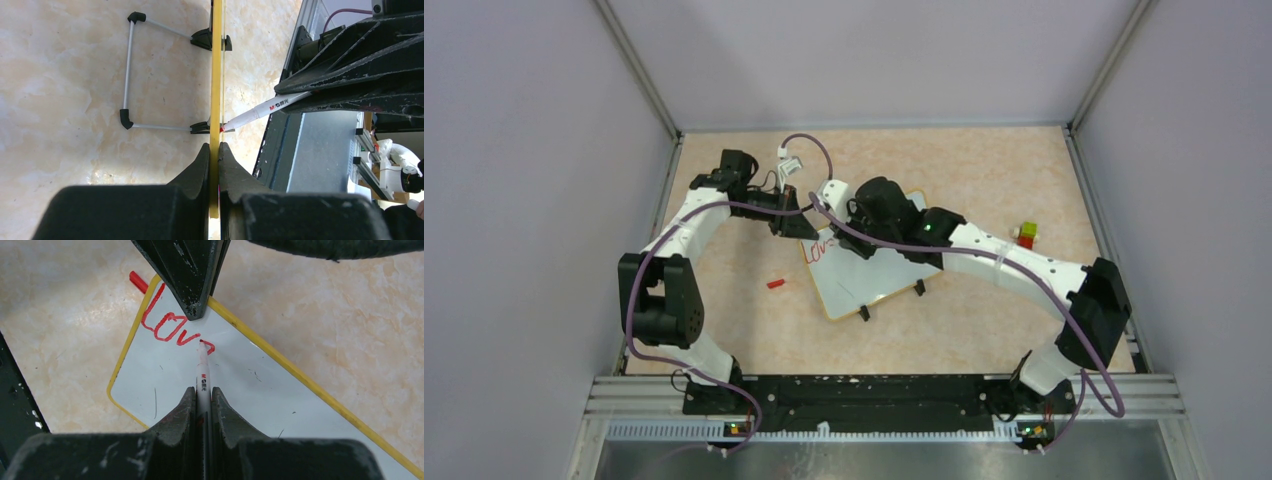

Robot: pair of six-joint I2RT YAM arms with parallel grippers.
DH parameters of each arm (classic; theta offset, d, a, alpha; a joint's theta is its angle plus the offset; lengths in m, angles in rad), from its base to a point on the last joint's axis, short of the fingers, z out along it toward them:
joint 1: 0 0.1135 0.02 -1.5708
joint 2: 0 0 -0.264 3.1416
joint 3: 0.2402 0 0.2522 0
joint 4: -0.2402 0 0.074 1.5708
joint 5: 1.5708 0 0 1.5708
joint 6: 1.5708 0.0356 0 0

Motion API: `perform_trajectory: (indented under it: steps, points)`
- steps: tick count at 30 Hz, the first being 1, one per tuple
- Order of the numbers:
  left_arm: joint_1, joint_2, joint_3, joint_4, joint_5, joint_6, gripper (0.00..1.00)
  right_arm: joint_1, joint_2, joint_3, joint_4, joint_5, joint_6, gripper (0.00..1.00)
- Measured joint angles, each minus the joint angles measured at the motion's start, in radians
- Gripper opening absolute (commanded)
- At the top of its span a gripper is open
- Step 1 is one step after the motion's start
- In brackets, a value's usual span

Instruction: Write a sentence on the whiteboard

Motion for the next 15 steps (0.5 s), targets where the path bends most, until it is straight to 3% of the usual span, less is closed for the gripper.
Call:
perform_trajectory:
  steps: [15]
  points:
    - [0.000,0.000,0.000,0.001,-0.005,0.001,0.00,0.011,-0.012,-0.061,0.027,-0.023,0.005,0.00]
